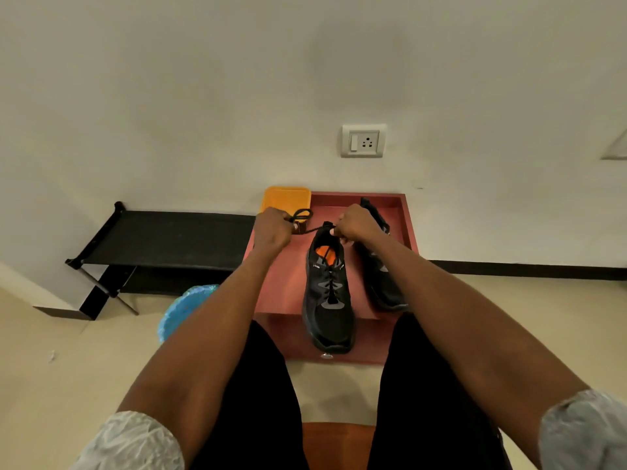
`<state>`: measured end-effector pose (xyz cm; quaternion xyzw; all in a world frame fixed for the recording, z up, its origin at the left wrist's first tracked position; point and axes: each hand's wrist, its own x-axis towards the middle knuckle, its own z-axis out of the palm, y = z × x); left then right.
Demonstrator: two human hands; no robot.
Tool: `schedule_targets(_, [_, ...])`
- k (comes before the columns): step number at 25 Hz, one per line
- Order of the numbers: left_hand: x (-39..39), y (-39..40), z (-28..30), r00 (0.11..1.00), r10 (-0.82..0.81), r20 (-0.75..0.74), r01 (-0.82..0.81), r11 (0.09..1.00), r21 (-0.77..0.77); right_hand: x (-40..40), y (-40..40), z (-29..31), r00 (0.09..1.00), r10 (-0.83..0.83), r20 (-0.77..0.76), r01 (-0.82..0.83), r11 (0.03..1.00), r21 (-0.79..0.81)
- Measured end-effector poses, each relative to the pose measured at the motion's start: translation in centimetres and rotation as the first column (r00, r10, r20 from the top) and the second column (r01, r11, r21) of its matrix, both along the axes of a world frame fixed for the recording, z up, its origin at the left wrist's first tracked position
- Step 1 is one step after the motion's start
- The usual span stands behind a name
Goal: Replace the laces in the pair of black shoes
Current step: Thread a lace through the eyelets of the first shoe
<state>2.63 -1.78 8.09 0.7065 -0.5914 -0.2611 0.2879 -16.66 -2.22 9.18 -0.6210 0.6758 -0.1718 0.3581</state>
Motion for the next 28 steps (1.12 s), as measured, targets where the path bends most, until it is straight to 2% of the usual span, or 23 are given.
schedule_targets(6, [-5.0, -0.3, -5.3, 0.991, -0.111, 0.078, 0.107, 0.993, 0.059, 0.9, -2.5, -2.7, 0.982, -0.11, 0.151, 0.103, 0.993, 0.058])
schedule_targets(8, [-5.6, -0.9, -6.2, 0.986, -0.13, 0.102, 0.122, 0.989, 0.084, 0.9, -3.1, -3.7, 0.988, -0.084, 0.126, 0.08, 0.996, 0.034])
schedule_targets(11, [-5.8, -1.7, -6.7, 0.981, -0.192, 0.017, 0.184, 0.959, 0.214, 1.0, -3.6, -5.0, 0.999, 0.029, 0.042, -0.032, 0.997, 0.067])
schedule_targets(13, [-5.3, -2.2, -6.5, 0.969, -0.242, -0.054, 0.247, 0.921, 0.301, 0.9, -3.6, -5.7, 0.997, 0.071, 0.033, -0.072, 0.997, 0.027])
schedule_targets(14, [-5.0, -2.3, -6.3, 0.967, -0.246, -0.074, 0.256, 0.922, 0.291, 0.9, -3.4, -6.1, 0.997, 0.051, 0.051, -0.05, 0.998, -0.029])
schedule_targets(16, [-4.4, -2.1, -6.0, 0.977, -0.195, -0.088, 0.208, 0.962, 0.178, 0.7, -3.1, -6.9, 0.988, -0.05, 0.143, 0.073, 0.985, -0.159])
schedule_targets(19, [-3.9, -1.1, -5.8, 0.987, -0.105, -0.119, 0.11, 0.993, 0.038, 0.0, -2.0, -8.1, 0.959, -0.179, 0.221, 0.248, 0.906, -0.343])
schedule_targets(20, [-3.7, -0.8, -5.9, 0.991, -0.087, -0.106, 0.091, 0.995, 0.029, -0.2, -1.2, -8.3, 0.972, -0.15, 0.183, 0.214, 0.888, -0.407])
schedule_targets(21, [-3.6, -0.6, -6.1, 0.993, -0.074, -0.093, 0.077, 0.996, 0.032, -0.4, -0.3, -8.7, 0.994, -0.074, 0.085, 0.106, 0.869, -0.483])
schedule_targets(22, [-3.5, -0.3, -6.5, 0.994, -0.073, -0.084, 0.076, 0.997, 0.034, -0.6, 0.5, -9.4, 0.997, 0.018, -0.078, -0.056, 0.846, -0.53])
schedule_targets(23, [-3.5, 0.0, -6.9, 0.993, -0.086, -0.083, 0.089, 0.995, 0.036, -0.7, 1.2, -10.0, 0.959, 0.108, -0.264, -0.235, 0.824, -0.516])
schedule_targets(25, [-3.6, 0.8, -7.8, 0.984, -0.147, -0.096, 0.154, 0.986, 0.064, -0.1, 1.6, -10.3, 0.829, 0.259, -0.495, -0.45, 0.836, -0.316])
schedule_targets(28, [-3.6, 1.9, -8.9, 0.978, -0.174, -0.116, 0.185, 0.979, 0.091, 1.8, 1.1, -9.6, 0.604, 0.424, -0.675, -0.552, 0.834, 0.031])
